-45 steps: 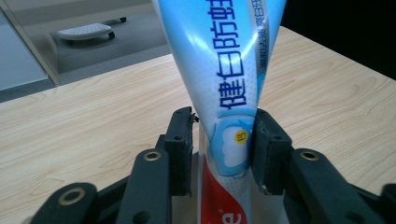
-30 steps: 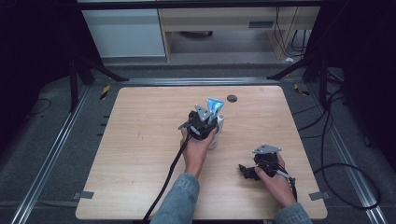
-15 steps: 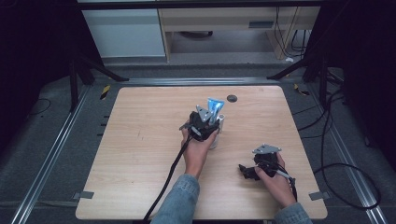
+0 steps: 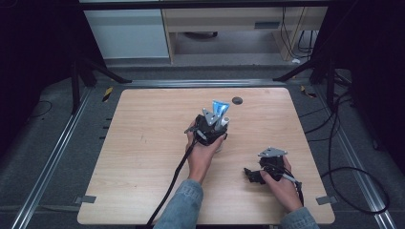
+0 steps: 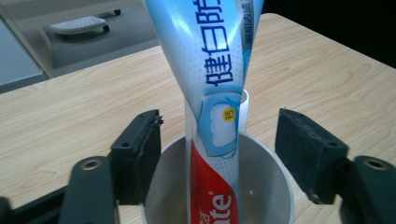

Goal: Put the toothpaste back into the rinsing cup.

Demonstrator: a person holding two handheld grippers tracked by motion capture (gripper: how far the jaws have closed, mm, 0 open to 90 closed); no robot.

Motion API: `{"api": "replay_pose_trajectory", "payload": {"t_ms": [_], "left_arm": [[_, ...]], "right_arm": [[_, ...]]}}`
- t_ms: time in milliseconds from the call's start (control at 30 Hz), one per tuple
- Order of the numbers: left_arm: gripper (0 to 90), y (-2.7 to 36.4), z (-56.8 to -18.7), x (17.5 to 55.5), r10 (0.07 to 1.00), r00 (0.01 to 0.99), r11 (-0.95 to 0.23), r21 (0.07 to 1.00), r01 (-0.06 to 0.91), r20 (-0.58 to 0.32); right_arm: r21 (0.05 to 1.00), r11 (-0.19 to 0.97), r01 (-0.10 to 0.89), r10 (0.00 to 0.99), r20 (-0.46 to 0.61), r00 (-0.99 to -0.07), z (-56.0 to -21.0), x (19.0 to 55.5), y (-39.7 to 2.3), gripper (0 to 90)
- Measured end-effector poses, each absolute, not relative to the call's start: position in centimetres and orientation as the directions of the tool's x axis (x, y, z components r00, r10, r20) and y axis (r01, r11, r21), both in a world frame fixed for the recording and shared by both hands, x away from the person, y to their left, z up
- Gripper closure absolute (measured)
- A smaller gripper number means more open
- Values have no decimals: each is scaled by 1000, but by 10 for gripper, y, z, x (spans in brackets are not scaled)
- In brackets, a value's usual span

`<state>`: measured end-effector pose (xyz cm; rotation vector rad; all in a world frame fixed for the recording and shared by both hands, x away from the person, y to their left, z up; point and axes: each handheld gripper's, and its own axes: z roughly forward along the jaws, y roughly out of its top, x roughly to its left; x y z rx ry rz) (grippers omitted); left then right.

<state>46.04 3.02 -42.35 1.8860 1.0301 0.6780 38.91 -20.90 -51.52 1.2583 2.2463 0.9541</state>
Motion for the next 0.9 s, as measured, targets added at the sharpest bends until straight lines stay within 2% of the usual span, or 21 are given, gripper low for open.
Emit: {"api": "replay_pose_trajectory", "payload": {"t_ms": [300, 900], "left_arm": [[129, 32, -420, 460, 849, 528, -312, 838, 447, 35], [62, 37, -407, 450, 846, 531, -356, 795, 491, 51]], "right_arm": [[724, 362, 588, 855, -7, -519, -515, 390, -208, 3], [725, 366, 584, 854, -12, -520, -515, 391, -207, 3]]}}
